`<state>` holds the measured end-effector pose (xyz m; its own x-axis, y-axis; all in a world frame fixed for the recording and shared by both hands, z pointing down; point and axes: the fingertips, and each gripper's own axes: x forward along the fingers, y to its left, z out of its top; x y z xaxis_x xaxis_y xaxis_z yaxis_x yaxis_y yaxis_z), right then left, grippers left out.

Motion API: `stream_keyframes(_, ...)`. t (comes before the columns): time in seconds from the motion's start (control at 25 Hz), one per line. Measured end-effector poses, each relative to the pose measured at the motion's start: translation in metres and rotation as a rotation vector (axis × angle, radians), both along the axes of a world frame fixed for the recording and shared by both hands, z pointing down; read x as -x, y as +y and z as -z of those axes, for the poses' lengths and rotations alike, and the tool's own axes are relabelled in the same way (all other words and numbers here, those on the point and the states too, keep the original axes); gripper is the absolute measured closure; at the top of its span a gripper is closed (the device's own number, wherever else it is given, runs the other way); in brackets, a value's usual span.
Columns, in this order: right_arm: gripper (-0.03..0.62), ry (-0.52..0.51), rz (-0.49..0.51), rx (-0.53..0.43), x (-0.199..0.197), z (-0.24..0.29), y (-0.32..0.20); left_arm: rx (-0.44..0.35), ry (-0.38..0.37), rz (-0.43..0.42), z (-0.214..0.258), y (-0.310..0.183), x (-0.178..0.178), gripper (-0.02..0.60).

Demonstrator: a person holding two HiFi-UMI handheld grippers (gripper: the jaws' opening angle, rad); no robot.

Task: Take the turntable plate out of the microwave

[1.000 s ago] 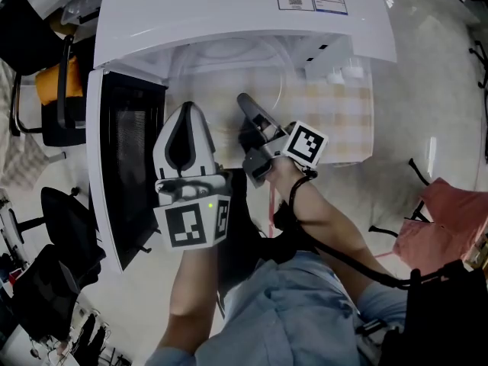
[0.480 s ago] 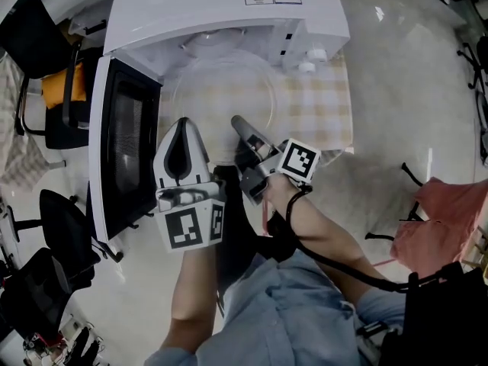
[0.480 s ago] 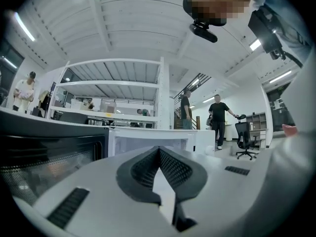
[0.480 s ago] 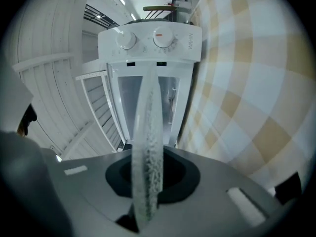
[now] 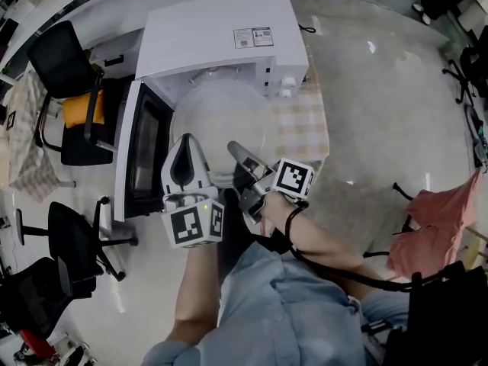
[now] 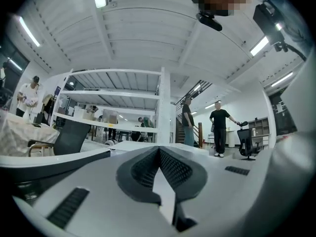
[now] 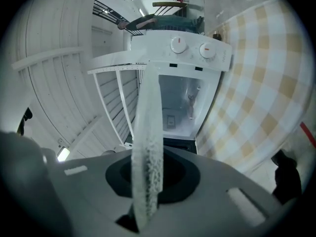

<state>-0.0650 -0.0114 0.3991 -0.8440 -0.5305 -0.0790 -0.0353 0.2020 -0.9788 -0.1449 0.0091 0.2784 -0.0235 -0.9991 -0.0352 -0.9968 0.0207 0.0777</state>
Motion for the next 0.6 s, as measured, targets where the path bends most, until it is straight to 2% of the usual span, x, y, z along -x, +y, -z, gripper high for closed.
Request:
stream_keyframes(0.32,0.569,-0.032,-0.016,0.010,0.004,0.046,-0.017,-0.062,-0.020,0.005,0.046,-0.010,0.010,0.575)
stream_keyframes(0.6,0.568,-0.037,-0.066,0.025,0.016,0.060,-0.063,-0.062,-0.024,-0.009,0.063,-0.044,0.030,0.574)
